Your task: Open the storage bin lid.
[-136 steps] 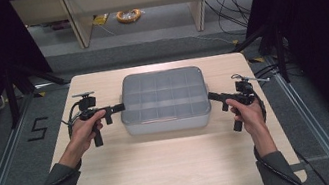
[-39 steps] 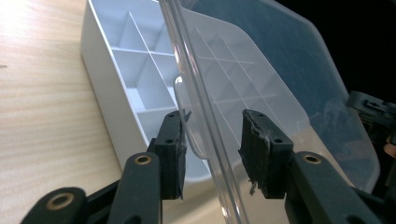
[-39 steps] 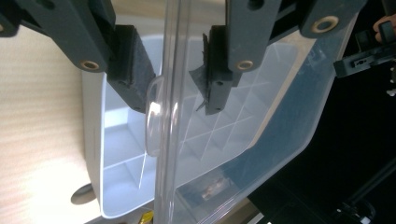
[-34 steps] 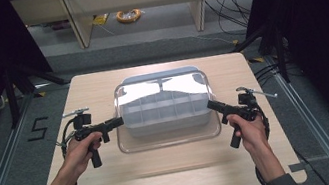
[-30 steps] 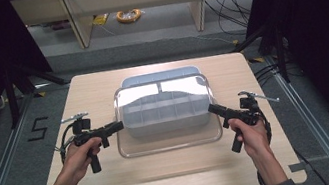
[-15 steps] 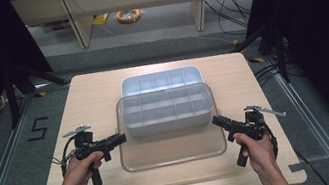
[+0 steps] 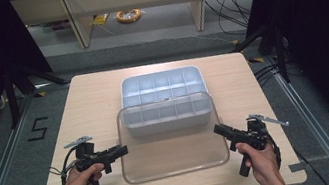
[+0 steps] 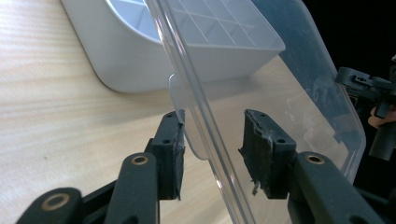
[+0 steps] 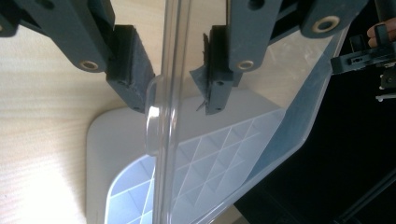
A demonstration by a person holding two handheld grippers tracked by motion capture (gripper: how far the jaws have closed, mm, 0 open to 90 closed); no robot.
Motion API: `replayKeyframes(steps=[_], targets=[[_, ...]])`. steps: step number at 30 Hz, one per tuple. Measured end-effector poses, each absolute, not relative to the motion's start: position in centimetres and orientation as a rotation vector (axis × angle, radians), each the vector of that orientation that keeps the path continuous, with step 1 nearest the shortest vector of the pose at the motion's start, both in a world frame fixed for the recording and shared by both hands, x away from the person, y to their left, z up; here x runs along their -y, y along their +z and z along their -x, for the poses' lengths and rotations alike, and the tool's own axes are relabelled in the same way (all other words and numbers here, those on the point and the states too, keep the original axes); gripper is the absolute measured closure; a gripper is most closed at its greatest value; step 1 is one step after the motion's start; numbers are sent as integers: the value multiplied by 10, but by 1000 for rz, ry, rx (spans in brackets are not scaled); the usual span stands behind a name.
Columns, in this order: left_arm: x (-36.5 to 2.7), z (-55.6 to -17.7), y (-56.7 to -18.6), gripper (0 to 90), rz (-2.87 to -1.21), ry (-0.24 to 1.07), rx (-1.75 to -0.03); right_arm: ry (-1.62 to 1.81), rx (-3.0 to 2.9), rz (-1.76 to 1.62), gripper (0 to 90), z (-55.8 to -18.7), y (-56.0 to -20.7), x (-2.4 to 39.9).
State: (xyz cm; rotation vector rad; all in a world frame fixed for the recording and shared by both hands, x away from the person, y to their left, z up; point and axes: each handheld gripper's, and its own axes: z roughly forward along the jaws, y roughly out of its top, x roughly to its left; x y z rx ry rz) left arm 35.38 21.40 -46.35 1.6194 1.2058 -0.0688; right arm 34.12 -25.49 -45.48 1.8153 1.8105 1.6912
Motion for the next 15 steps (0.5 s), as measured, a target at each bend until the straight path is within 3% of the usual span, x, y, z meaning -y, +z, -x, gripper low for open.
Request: replayKeyframes(steps=[15], targets=[[-213, -330, -479, 578, -1659, -71, -1205, 1692, -1843, -1817, 634, -311, -470, 253]])
